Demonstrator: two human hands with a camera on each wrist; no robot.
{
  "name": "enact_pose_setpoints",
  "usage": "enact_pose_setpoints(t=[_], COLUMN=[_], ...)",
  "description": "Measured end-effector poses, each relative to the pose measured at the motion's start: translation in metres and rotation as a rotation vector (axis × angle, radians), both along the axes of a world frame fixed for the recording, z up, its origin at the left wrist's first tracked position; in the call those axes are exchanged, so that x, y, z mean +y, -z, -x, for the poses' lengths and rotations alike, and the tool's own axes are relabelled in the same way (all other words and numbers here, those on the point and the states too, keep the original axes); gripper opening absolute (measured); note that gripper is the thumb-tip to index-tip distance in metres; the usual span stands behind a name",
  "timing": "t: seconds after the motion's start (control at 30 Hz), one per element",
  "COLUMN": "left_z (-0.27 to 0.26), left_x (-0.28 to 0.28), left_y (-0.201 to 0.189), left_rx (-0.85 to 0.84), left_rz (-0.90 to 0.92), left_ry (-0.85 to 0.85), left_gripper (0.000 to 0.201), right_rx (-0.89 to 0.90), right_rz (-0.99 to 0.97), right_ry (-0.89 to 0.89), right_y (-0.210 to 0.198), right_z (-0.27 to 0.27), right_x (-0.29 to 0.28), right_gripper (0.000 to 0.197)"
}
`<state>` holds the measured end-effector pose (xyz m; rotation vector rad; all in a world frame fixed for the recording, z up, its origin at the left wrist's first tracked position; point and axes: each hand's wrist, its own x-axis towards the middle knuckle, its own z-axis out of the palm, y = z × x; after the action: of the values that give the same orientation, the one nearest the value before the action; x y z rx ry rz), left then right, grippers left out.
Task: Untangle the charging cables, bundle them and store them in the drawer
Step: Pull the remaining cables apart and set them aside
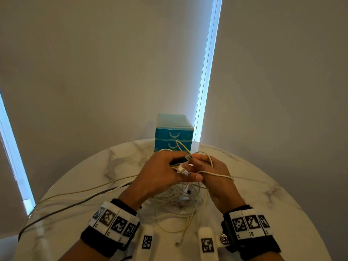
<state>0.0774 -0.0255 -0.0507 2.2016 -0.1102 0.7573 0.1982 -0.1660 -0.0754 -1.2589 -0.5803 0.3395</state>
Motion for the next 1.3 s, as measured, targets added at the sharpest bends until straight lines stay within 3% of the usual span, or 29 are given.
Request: enact_pose_setpoints(t=[0.1,0.17,0.27,0.33,0.37,0.53,0.67,0.77,0.83,0.9,1.0,1.1,1.2,1.3], left_z=[-0.003,-0.005,-0.010,-0.012,-0.012,-0.010,-0.006,-0.001,0.003,0.009,0.014,0.019,0.021,0.021], left_x=[-0.001,0.005,0.015,0.025,0.031,0.068,0.086,0.089,0.087,0.082,0.073,0.062,0.053,0.046], left_y=[0.001,0.004,0.007,0.008,0.010,0.024,0.031,0.029,0.021,0.008,-0.007,-0.018,-0.022,-0.025], left_rx=[-0.013,-0.017,-0.020,-0.037,-0.045,-0.038,0.006,-0.015,-0.046,-0.096,-0.168,-0.111,0.027,0.134], left_rz=[-0.011,0.029,0.109,0.180,0.214,0.404,0.448,0.568,0.624,0.606,0.576,0.598,0.711,0.846], left_ry=[-0.035,-0.092,-0.226,-0.325,-0.373,-0.632,-0.755,-0.783,-0.770,-0.744,-0.626,-0.451,-0.149,0.021], left_gripper=[0.022,0.028,0.016,0.005,0.009,0.020,0.022,0.017,0.038,0.046,0.029,0.006,0.022,0.017], right_rx=[-0.021,-0.019,-0.230,-0.353,-0.362,-0.205,-0.027,0.078,0.096,0.101,0.100,0.110,0.121,0.007], right_rz=[0.041,0.065,0.254,0.362,0.361,0.030,-0.280,-0.390,-0.375,-0.343,-0.329,-0.327,-0.344,-0.302], right_ry=[-0.008,-0.049,-0.140,-0.154,-0.151,-0.261,-0.166,-0.080,-0.070,-0.078,-0.099,-0.121,-0.151,-0.130], right_y=[0.001,-0.001,-0.006,-0.007,-0.009,-0.032,-0.042,-0.042,-0.040,-0.040,-0.041,-0.040,-0.040,-0.039], right_z=[-0.003,-0.002,0.005,0.009,0.009,0.016,0.010,0.005,0.006,0.008,0.014,0.019,0.024,0.031], right_x=[0.000,0.000,-0.002,-0.002,-0.003,-0.021,-0.031,-0.030,-0.027,-0.023,-0.019,-0.018,-0.016,-0.010], right_gripper=[0.020,0.028,0.021,0.029,0.031,0.028,0.045,0.047,0.048,0.048,0.047,0.047,0.046,0.037])
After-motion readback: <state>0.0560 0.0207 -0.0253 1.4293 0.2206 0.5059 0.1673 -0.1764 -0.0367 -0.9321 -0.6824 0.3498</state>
